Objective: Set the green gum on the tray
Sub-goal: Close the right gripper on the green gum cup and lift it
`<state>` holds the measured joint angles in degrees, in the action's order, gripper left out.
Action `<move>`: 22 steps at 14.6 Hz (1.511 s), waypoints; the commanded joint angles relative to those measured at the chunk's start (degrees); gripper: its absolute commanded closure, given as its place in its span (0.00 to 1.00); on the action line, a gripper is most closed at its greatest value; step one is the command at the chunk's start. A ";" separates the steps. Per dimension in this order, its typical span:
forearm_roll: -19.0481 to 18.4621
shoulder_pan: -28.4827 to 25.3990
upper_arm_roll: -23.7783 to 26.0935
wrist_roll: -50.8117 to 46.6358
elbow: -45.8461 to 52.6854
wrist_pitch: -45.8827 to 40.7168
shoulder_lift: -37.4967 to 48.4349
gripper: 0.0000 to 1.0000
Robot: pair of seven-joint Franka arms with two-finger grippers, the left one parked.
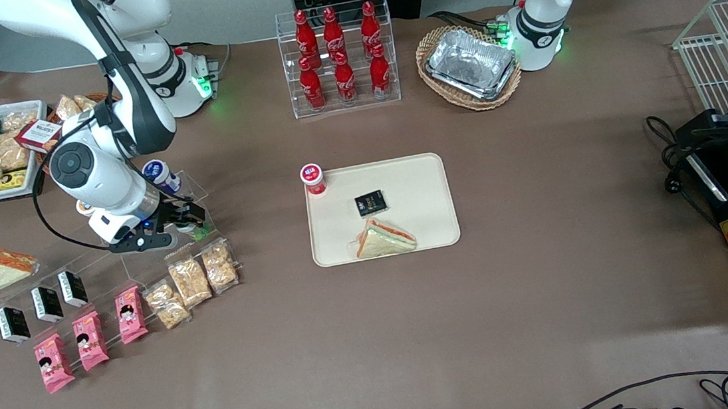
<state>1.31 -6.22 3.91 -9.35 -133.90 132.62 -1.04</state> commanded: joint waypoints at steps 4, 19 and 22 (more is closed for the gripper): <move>0.71 -0.11 0.13 0.91 -2.24 1.85 0.34 0.07; 0.71 -1.16 0.31 1.17 4.85 -7.17 1.48 0.84; 0.89 -1.16 0.13 2.32 16.70 -22.62 1.40 0.85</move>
<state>1.31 -7.27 4.35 -8.51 -127.90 123.07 0.10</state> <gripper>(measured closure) 0.410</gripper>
